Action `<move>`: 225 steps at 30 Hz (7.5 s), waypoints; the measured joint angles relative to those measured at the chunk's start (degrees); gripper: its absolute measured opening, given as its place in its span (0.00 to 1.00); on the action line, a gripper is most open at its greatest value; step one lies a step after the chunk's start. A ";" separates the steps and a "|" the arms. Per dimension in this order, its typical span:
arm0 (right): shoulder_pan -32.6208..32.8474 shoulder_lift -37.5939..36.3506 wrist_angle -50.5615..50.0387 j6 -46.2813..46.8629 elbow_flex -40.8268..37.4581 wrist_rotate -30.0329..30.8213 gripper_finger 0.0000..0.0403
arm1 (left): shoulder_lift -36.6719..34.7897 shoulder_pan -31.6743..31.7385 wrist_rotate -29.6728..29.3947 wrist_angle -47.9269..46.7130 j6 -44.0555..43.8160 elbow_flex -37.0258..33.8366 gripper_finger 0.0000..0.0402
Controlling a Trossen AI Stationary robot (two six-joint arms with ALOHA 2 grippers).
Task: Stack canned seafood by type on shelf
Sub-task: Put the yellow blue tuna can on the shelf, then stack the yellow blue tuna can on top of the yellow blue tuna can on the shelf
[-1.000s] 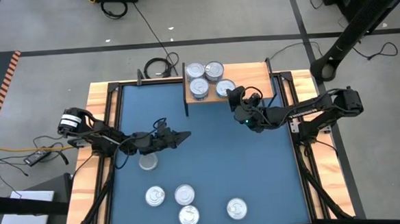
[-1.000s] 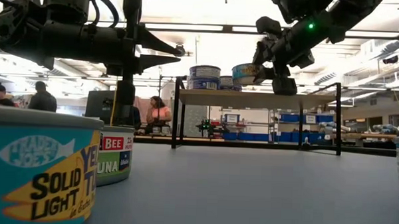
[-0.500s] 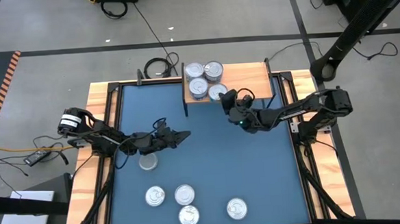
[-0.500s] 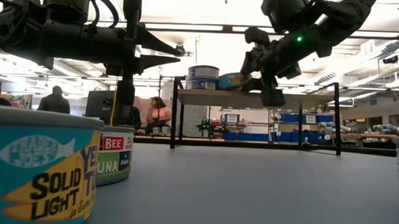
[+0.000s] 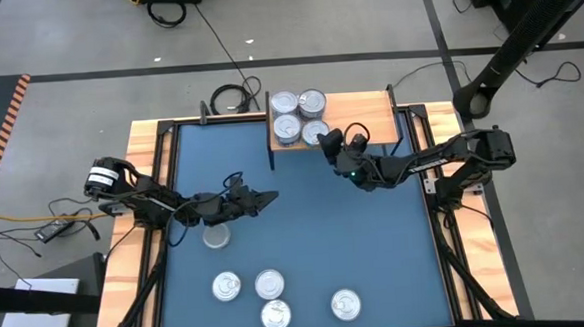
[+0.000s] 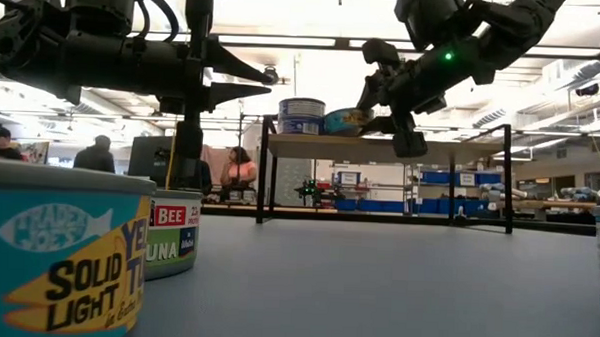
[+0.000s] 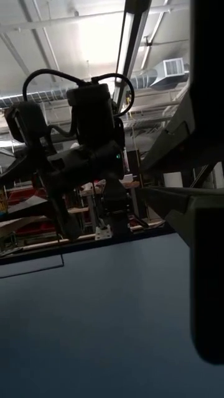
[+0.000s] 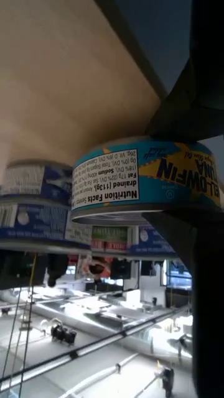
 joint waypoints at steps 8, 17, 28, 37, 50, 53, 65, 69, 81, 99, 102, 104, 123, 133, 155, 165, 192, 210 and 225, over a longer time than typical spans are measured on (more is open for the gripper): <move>-2.12 -0.02 4.49 -3.45 0.02 -2.29 0.75 | 0.02 0.00 0.00 0.02 0.07 0.00 0.12; -2.96 -3.03 1.13 -4.18 0.00 -9.16 0.85 | 0.02 0.00 0.00 0.02 0.09 0.00 0.12; -4.01 -9.85 -6.72 -14.55 0.00 -13.64 0.79 | 0.01 0.09 0.00 0.00 0.13 0.00 0.12; -6.80 -10.18 -14.28 -16.02 0.04 -25.68 0.77 | 0.02 0.09 0.05 0.00 0.13 0.00 0.12; -8.50 -10.78 -27.79 -24.52 7.03 -32.41 0.74 | 0.02 0.09 0.22 -0.02 0.35 0.00 0.12; -8.60 -10.86 -29.91 -27.58 10.08 -32.90 0.73 | 0.02 0.09 0.22 -0.01 0.35 0.00 0.12; 0.81 -14.55 -51.09 -41.53 13.16 -59.78 0.71 | 0.02 -0.49 22.60 4.11 2.81 0.00 0.12; 12.27 -14.99 -53.66 -41.81 13.08 -60.13 0.71 | 0.02 -4.19 30.91 5.40 1.36 0.00 0.12; 32.00 -7.43 -33.38 -35.78 5.31 -47.36 0.61 | -6.20 -23.90 22.99 -7.38 -0.26 5.74 0.09; 33.75 4.38 -18.73 -34.54 3.89 -46.16 0.36 | -7.94 -46.88 7.35 -112.83 -12.45 38.60 0.01; 33.75 3.91 -19.01 -36.61 3.89 -44.62 0.21 | -4.02 -48.05 6.82 -114.88 -14.86 38.51 0.00; 33.68 3.54 -18.67 -37.55 3.93 -43.89 0.10 | -1.74 -48.04 6.72 -114.78 -14.91 38.53 0.00; 33.79 -8.24 -38.43 -42.24 3.91 -38.47 0.02 | 7.94 -37.00 11.21 -112.26 -9.67 38.84 0.00; 33.18 -13.46 -41.67 -45.14 3.91 -36.07 0.03 | 7.79 -19.54 9.86 -105.34 12.29 38.51 0.00; 32.51 -25.64 -53.31 -24.39 3.91 -11.72 0.04 | 3.33 1.31 26.86 -63.30 24.62 41.22 0.00; 26.92 -27.71 -49.26 -33.06 3.93 -32.84 0.22 | -17.66 0.97 16.96 -92.38 23.69 41.23 0.03; 29.76 -18.73 5.16 -7.08 -24.52 -28.73 0.67 | 7.33 -2.85 24.57 -30.99 -7.52 20.96 0.37; 29.88 -18.62 5.61 -9.66 -25.03 -28.31 0.65 | 14.97 -3.56 16.13 -39.14 -13.05 25.70 0.12; 29.88 -18.62 5.17 -9.70 -25.03 -28.33 0.64 | 16.07 -2.97 16.67 -42.06 -12.94 25.62 0.01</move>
